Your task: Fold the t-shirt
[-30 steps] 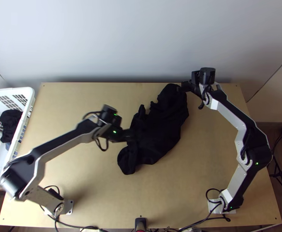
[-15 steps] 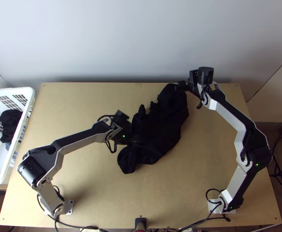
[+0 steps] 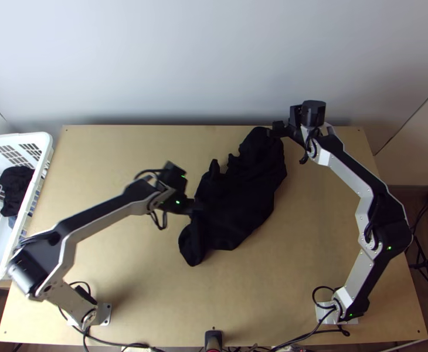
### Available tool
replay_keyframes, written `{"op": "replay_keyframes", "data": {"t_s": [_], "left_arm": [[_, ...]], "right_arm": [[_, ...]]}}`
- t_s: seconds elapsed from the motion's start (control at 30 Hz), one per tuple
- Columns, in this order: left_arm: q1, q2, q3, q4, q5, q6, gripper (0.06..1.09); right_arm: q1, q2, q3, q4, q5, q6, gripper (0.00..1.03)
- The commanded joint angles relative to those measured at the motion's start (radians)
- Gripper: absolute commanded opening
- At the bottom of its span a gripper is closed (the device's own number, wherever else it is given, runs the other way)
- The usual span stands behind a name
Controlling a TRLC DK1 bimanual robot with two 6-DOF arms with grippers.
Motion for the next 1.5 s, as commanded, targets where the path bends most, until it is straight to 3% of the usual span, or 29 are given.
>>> {"op": "replay_keyframes", "data": {"t_s": [0.0, 0.27, 0.53, 0.6, 0.73, 0.83, 0.93, 1.03, 1.17, 1.33, 1.47], "left_arm": [[0.135, -0.157, -0.011, -0.026, -0.002, -0.014, 0.10], [0.378, -0.235, 0.035, -0.108, 0.101, 0.064, 0.10], [0.608, -0.238, 0.395, -0.319, 0.202, 0.187, 0.10], [0.643, -0.232, 0.521, -0.325, 0.203, 0.184, 0.10], [0.680, -0.258, 0.644, -0.202, 0.211, 0.067, 0.10], [0.717, -0.407, 0.532, -0.056, 0.303, -0.025, 0.10], [0.717, -0.629, 0.265, 0.126, 0.364, -0.049, 0.10], [0.718, -0.821, 0.015, 0.132, 0.421, 0.020, 0.10], [0.767, -0.924, -0.235, 0.136, 0.421, 0.124, 0.10], [0.789, -0.916, -0.359, 0.157, 0.418, 0.156, 0.10], [0.797, -0.901, -0.407, 0.191, 0.403, 0.166, 0.10]], "right_arm": [[-0.007, 0.006, 0.005, 0.002, 0.011, 0.000, 0.66], [-0.009, 0.035, -0.002, 0.004, 0.014, 0.011, 0.66], [-0.001, 0.051, -0.008, 0.005, 0.015, 0.049, 0.66], [-0.003, 0.048, -0.018, 0.005, 0.018, 0.074, 0.66], [-0.006, 0.035, -0.045, 0.009, 0.020, 0.095, 0.66], [-0.004, 0.011, -0.061, 0.016, 0.020, 0.114, 0.66], [0.006, -0.018, -0.094, 0.016, 0.020, 0.127, 0.66], [0.022, -0.049, -0.138, 0.016, 0.020, 0.127, 0.66], [0.031, -0.070, -0.169, 0.016, 0.020, 0.127, 0.66], [0.059, -0.074, -0.176, -0.002, 0.004, 0.140, 0.66], [0.097, -0.067, -0.186, -0.134, -0.092, 0.138, 0.66]]}}
